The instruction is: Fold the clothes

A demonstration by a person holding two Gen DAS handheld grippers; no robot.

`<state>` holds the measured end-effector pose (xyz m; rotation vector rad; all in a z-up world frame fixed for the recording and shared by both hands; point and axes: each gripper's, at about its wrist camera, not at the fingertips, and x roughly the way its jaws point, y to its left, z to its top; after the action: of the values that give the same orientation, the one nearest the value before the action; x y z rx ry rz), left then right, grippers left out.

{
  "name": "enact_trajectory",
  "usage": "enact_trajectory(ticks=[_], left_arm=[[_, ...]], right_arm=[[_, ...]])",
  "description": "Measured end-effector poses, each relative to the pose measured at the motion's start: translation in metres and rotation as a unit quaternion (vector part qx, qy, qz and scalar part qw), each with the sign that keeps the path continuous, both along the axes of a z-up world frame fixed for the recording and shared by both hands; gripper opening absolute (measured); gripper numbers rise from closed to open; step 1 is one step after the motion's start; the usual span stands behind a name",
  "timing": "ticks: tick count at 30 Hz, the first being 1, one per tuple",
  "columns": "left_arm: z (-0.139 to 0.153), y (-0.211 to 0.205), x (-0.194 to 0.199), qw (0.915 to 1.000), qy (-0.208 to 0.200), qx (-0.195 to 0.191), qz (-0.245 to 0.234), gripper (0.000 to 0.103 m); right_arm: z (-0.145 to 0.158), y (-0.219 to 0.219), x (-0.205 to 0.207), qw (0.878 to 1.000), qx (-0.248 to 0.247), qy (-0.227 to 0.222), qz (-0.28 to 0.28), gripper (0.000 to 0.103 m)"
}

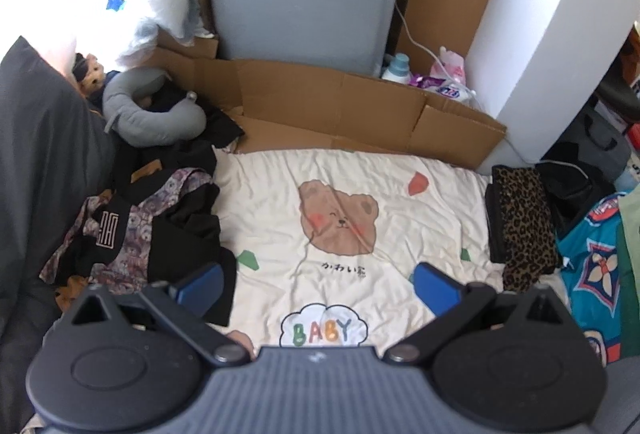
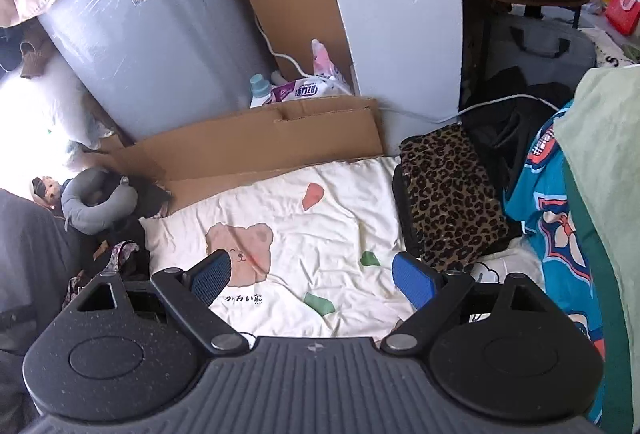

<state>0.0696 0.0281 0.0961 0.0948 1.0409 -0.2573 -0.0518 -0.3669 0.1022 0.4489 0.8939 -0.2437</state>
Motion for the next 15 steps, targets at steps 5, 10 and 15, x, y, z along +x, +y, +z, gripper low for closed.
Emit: enact_trajectory(ticks=[5,10,15], left_arm=[[-0.008,0.003,-0.025,0.9998,-0.014,-0.009,0.013,0.103],[-0.011,-0.003,-0.045,0.9983,-0.041,-0.02,0.036,0.103],[-0.021,-0.014,-0.064,0.9964,-0.053,-0.026,0.061,0.103]], right_arm=[[0.004,0.016,-0.012,1.0,-0.006,-0.005,0.008,0.092],[-0.002,0.029,-0.016,1.0,-0.007,-0.003,0.017,0.092],[-0.008,0.042,-0.02,0.999,-0.01,-0.014,0.028,0.092]])
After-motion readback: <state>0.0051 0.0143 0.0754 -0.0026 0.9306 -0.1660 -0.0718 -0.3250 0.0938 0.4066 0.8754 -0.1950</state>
